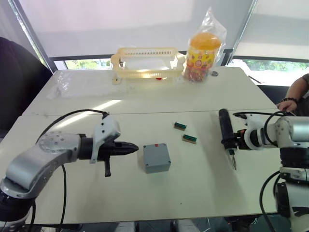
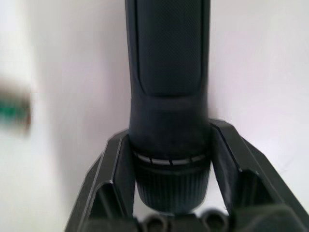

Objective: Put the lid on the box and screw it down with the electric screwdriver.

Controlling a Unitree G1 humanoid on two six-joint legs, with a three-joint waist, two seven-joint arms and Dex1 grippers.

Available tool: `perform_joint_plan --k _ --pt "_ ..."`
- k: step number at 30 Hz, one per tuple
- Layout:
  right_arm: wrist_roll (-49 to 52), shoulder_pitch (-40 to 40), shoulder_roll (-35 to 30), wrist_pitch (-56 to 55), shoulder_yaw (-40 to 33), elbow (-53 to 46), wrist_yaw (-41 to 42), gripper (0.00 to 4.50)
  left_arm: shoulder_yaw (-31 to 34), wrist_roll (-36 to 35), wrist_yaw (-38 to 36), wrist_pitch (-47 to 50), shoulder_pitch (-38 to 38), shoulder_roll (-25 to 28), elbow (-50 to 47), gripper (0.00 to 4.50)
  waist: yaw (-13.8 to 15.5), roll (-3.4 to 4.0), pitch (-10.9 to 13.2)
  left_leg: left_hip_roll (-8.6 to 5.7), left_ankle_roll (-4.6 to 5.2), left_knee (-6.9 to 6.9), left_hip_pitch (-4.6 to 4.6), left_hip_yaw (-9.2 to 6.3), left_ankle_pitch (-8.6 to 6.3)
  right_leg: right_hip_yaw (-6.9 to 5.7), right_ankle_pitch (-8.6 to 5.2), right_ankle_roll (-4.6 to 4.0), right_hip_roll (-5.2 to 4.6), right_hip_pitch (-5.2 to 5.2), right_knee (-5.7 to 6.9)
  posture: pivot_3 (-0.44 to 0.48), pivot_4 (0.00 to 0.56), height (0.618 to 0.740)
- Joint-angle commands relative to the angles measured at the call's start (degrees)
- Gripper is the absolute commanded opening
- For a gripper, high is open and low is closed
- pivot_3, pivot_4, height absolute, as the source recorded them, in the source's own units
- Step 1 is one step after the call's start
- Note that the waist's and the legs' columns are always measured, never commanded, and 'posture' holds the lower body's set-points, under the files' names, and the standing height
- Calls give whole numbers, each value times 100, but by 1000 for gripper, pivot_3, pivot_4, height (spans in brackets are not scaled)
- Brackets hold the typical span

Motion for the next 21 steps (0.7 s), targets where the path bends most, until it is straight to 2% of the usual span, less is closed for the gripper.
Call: perform_joint_plan --k 1,4,7,10,12,13,18,21 --pt "-132 -151 862 -134 -1218 -1838 -558 1763 31 -142 -258 -23 -300 7 152 0 -27 5 2 1 0 -14 -1 0 0 1 0 0 1 -14 11 0 150 740" --pt "-307 173 1542 -797 -1485 -2580 -916 1763 -261 -1 -332 -63 -497 -142 343 0 -15 13 -3 6 0 -46 5 -9 1 -3 -2 -4 10 -25 19 0 150 740" --pt "-467 383 1901 -1685 -1348 -2979 -1153 1763 -481 230 -487 -256 -605 -224 573 0 -4 15 -4 5 -1 -49 3 -9 2 -4 -3 -6 7 -26 18 0 150 740" --pt "-116 606 2115 -3500 -740 -3422 -331 1763 -731 567 -167 -470 -748 -641 784 0 -14 35 8 -1 -3 -43 3 3 3 3 -2 -5 -2 -25 16 0 150 740" --pt "960 622 2913 -3793 -987 -3495 101 1763 -863 747 -74 -514 -752 -778 845 0 -81 36 6 0 -3 -46 4 8 3 9 -2 -4 -1 -26 15 0 150 740" --pt "1111 789 3046 -4164 -801 -3488 467 1763 -914 803 -79 -545 -713 -815 824 0 -155 35 5 7 -3 -51 9 8 3 9 -3 -5 7 -25 15 0 150 740" --pt "605 1577 2799 -5711 660 -3100 1611 1763 -1042 998 47 -688 -426 -992 679 0 -221 37 5 20 -3 -59 8 -2 3 3 -7 -12 19 -32 22 0 150 740" --pt "528 1803 2673 -6165 1117 -2987 1849 1763 -1056 1040 102 -704 -213 -994 516 0 -174 36 5 12 -3 -50 7 2 3 5 -7 -12 8 -28 22 0 150 740"
